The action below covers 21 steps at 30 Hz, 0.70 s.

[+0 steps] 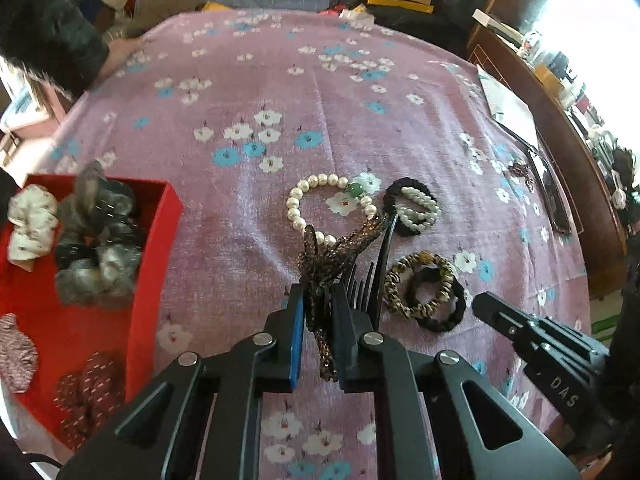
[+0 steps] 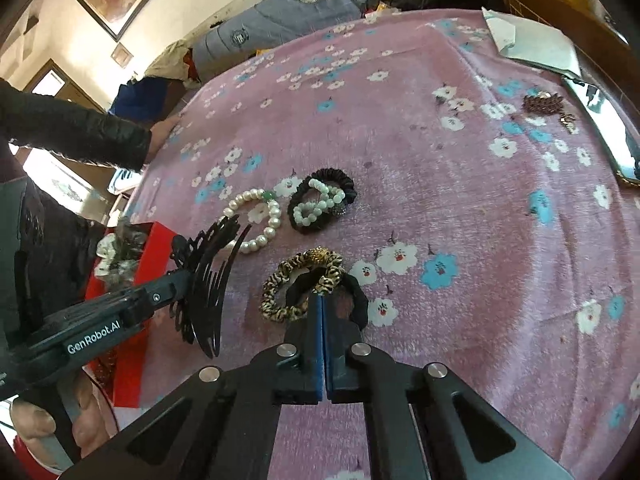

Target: Organize jewelry

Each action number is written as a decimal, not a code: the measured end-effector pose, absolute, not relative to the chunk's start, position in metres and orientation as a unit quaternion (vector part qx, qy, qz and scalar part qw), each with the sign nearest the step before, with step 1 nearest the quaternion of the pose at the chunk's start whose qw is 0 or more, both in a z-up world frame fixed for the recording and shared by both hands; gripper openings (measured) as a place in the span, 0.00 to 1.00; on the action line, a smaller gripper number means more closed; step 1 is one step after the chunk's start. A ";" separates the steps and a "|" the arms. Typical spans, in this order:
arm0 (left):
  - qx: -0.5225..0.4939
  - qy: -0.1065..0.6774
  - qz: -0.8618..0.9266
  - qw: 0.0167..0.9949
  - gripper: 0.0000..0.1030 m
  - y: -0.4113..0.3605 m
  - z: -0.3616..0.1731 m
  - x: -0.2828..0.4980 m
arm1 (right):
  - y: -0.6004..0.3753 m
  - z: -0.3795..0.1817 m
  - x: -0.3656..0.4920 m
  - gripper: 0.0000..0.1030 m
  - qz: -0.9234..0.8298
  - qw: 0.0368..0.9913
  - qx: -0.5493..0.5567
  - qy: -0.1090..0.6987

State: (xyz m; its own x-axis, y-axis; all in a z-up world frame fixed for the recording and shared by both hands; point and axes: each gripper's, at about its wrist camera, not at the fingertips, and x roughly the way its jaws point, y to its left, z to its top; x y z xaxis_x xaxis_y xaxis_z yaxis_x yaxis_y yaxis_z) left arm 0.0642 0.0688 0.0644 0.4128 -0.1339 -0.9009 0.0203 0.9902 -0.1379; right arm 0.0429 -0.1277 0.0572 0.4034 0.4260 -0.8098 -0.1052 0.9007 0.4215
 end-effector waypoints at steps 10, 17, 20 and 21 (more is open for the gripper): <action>-0.052 0.505 -0.043 0.860 0.12 0.081 0.099 0.024 | -0.138 0.070 0.028 0.02 0.181 0.821 0.177 0.512; -0.078 0.521 -0.037 0.849 0.12 0.097 0.081 0.017 | -0.134 0.044 0.052 0.33 0.166 0.801 0.228 0.529; -0.081 0.523 -0.036 0.847 0.12 0.101 0.078 0.016 | -0.124 0.035 0.065 0.38 0.154 0.800 0.226 0.534; -0.082 0.524 -0.037 0.847 0.12 0.102 0.077 0.016 | -0.121 0.032 0.068 0.38 0.149 0.801 0.220 0.536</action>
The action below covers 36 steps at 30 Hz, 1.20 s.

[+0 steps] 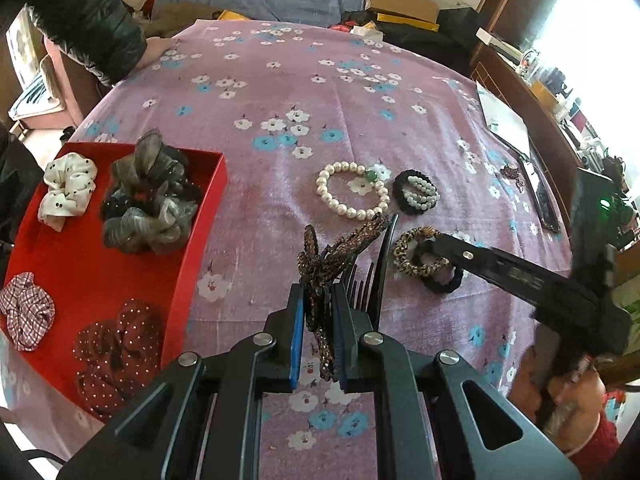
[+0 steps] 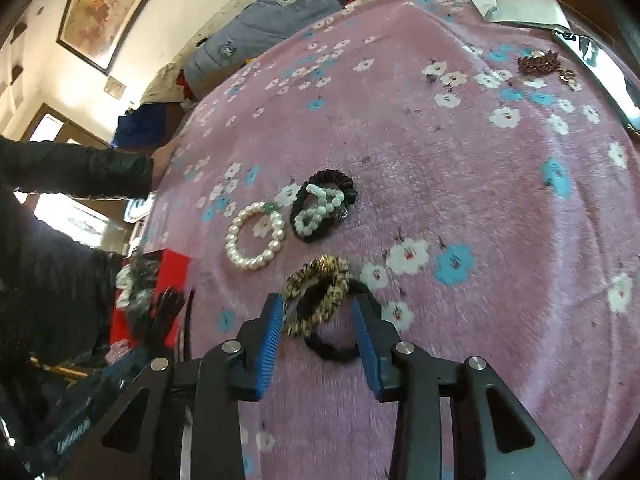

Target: Organize jewelry

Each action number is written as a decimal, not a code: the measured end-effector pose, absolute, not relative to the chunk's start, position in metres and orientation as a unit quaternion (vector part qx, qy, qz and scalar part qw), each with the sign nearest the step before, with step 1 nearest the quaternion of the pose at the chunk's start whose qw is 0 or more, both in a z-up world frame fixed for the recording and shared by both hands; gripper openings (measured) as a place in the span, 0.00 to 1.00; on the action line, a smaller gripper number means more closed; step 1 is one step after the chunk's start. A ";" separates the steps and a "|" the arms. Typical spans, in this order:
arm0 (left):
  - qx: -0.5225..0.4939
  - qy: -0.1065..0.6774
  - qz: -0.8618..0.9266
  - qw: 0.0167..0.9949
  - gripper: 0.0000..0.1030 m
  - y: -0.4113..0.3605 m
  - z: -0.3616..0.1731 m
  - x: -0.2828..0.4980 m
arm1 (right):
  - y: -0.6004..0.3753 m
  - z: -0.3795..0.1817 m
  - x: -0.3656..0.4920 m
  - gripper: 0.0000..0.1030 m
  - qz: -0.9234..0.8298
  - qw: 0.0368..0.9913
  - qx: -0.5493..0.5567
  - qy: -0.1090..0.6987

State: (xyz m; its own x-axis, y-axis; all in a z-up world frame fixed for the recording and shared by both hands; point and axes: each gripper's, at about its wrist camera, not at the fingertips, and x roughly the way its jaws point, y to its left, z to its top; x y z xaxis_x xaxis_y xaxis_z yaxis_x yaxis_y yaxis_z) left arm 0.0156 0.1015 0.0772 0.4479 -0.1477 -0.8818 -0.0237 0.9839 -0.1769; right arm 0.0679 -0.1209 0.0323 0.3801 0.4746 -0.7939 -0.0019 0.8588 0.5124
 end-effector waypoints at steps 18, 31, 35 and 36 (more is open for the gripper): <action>-0.015 0.503 -0.018 0.864 0.12 0.107 0.113 -0.014 | -0.131 0.098 0.019 0.07 0.141 0.839 0.184 0.493; 0.019 0.504 0.013 0.864 0.12 0.140 0.120 -0.031 | -0.078 0.119 0.003 0.07 0.185 0.836 0.180 0.485; 0.018 0.507 0.020 0.862 0.12 0.154 0.121 -0.033 | -0.055 0.123 0.004 0.07 0.205 0.832 0.174 0.484; 0.017 0.509 0.021 0.860 0.12 0.158 0.120 -0.034 | -0.048 0.124 0.004 0.07 0.211 0.831 0.172 0.485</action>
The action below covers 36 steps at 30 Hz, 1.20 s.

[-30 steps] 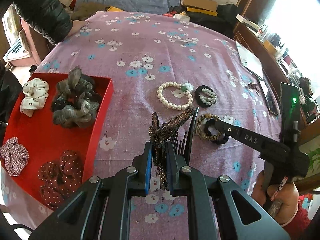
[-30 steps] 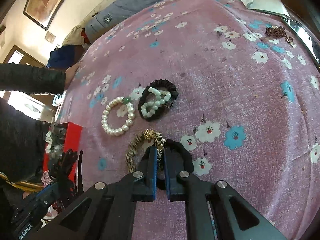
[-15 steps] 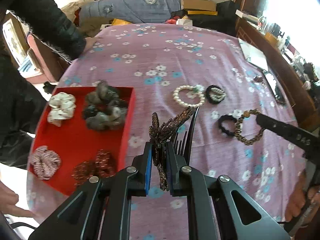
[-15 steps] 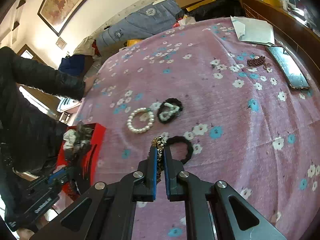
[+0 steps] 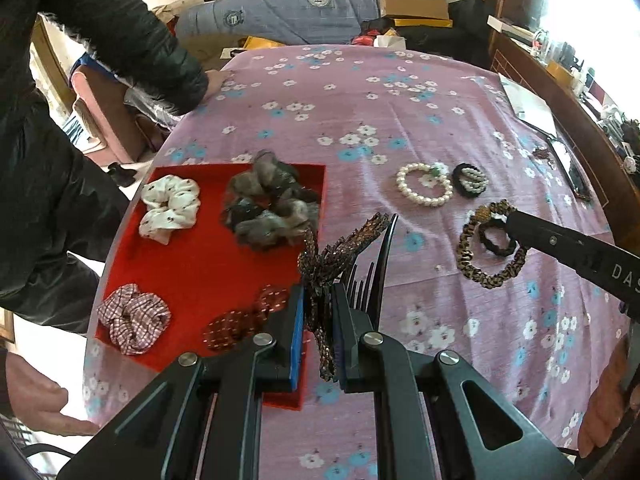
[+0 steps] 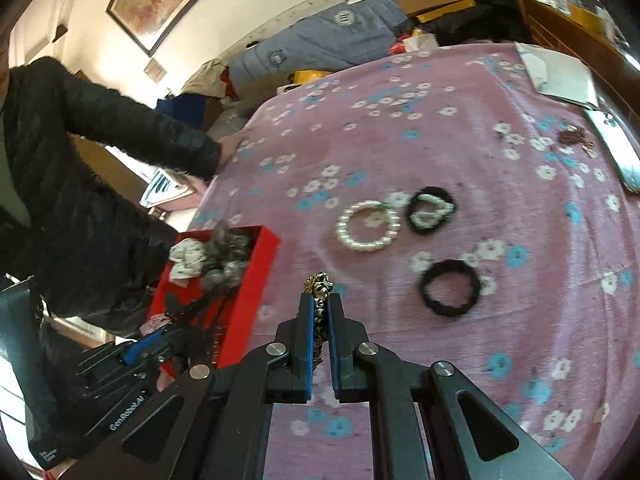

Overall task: Organize jewelry
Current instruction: 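Carry the claw clip and beaded bracelet over the red tray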

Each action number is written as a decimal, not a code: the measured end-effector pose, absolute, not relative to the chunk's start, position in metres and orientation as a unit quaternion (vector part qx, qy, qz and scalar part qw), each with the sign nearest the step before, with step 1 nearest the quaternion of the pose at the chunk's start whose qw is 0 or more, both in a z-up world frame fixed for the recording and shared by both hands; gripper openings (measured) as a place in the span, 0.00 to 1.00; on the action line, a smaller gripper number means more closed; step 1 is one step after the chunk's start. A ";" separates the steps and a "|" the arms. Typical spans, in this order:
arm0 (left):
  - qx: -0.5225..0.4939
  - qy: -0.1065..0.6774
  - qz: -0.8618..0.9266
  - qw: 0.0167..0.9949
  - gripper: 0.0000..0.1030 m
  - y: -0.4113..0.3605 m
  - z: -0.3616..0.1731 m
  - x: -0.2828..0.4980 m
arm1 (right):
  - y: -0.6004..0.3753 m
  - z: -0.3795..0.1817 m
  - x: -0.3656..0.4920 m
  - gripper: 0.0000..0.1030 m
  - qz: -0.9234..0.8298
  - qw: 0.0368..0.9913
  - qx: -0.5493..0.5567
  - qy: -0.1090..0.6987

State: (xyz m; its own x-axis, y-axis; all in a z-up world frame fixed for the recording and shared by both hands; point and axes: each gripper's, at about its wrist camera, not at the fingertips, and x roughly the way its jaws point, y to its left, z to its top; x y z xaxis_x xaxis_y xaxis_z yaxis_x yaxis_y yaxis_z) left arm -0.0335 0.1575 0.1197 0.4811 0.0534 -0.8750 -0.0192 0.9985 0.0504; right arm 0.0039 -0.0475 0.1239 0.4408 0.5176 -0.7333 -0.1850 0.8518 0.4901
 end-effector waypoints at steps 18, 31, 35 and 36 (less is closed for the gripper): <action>0.047 0.565 -0.153 0.809 0.12 0.037 0.098 -0.072 | -0.140 0.117 -0.054 0.07 0.101 0.849 0.168 0.490; 0.065 0.559 -0.181 0.806 0.12 -0.021 0.097 -0.079 | -0.206 0.126 -0.080 0.07 0.064 0.862 0.169 0.474; 0.063 0.560 -0.172 0.808 0.12 -0.018 0.097 -0.079 | -0.206 0.127 -0.078 0.07 0.073 0.862 0.169 0.473; 0.061 0.560 -0.170 0.808 0.12 -0.017 0.097 -0.079 | -0.205 0.126 -0.078 0.07 0.075 0.861 0.169 0.473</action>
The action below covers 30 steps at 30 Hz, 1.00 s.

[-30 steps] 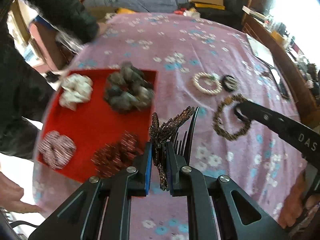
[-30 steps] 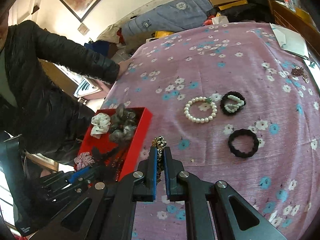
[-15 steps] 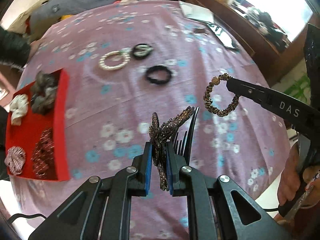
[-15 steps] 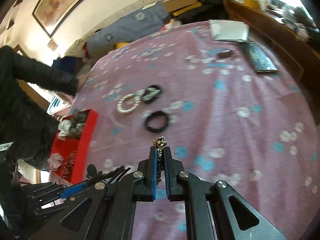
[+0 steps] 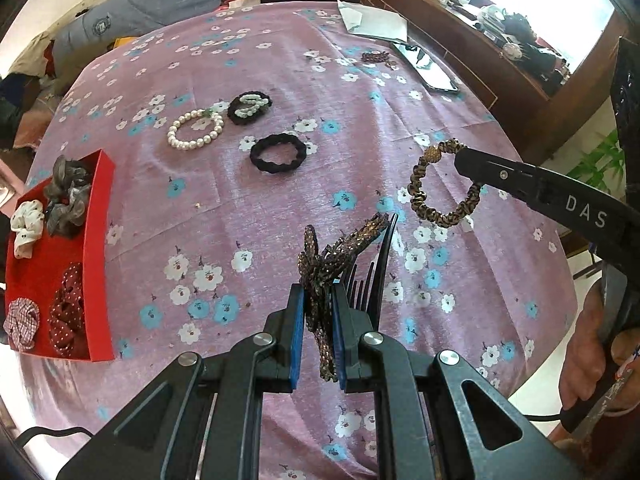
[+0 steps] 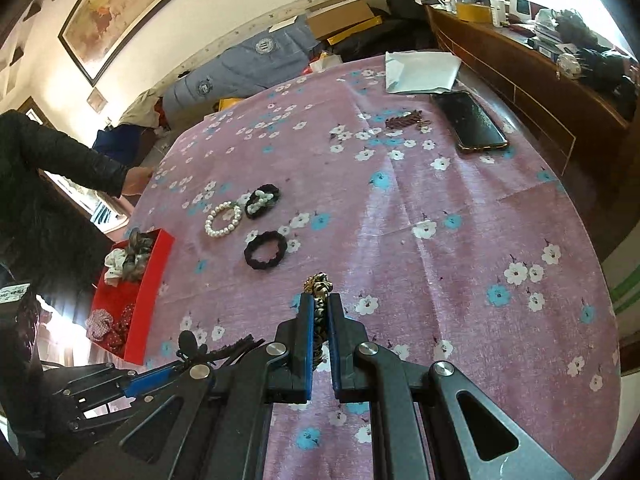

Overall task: Organize jewelry
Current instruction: 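Carry the claw clip and beaded bracelet over the red tray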

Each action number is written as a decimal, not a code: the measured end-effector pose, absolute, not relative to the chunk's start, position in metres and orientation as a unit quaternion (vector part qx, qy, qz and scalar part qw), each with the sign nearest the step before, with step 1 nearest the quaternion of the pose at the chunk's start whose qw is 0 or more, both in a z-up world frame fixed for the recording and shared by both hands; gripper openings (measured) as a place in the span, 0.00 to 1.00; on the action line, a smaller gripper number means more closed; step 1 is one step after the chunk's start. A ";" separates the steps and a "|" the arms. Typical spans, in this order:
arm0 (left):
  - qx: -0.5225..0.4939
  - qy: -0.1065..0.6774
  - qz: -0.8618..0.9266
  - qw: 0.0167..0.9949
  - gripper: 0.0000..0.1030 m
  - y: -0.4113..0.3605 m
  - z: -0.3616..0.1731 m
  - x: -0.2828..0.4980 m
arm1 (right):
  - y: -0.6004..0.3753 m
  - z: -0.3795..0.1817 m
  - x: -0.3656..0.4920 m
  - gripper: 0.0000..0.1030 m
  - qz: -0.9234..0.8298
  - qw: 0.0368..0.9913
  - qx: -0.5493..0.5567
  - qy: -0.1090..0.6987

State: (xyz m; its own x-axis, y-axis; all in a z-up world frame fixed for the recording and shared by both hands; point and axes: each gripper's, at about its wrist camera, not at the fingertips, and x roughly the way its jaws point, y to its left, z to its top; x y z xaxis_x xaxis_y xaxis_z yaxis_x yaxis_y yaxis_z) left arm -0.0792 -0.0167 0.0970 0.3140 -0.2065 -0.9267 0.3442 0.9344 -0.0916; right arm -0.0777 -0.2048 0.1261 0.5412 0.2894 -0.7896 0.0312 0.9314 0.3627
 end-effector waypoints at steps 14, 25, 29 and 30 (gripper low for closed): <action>0.039 0.572 -0.166 0.802 0.12 0.016 0.088 -0.078 | -0.165 0.121 -0.067 0.07 0.095 0.854 0.154 0.487; -0.012 0.554 -0.114 0.825 0.12 0.105 0.104 -0.058 | -0.101 0.130 -0.045 0.07 0.127 0.853 0.136 0.488; -0.032 0.542 -0.070 0.837 0.12 0.158 0.115 -0.050 | -0.063 0.135 -0.031 0.07 0.156 0.850 0.128 0.486; -0.035 0.539 -0.058 0.840 0.12 0.172 0.118 -0.048 | -0.053 0.136 -0.027 0.07 0.164 0.849 0.126 0.486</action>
State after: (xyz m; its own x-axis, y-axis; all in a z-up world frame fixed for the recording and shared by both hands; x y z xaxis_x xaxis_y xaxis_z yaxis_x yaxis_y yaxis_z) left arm -0.0483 0.1717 0.1175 0.4124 -0.1352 -0.9009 0.0598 0.9908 -0.1214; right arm -0.0274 -0.0529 0.1360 0.4738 0.4017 -0.7837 -0.1568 0.9142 0.3738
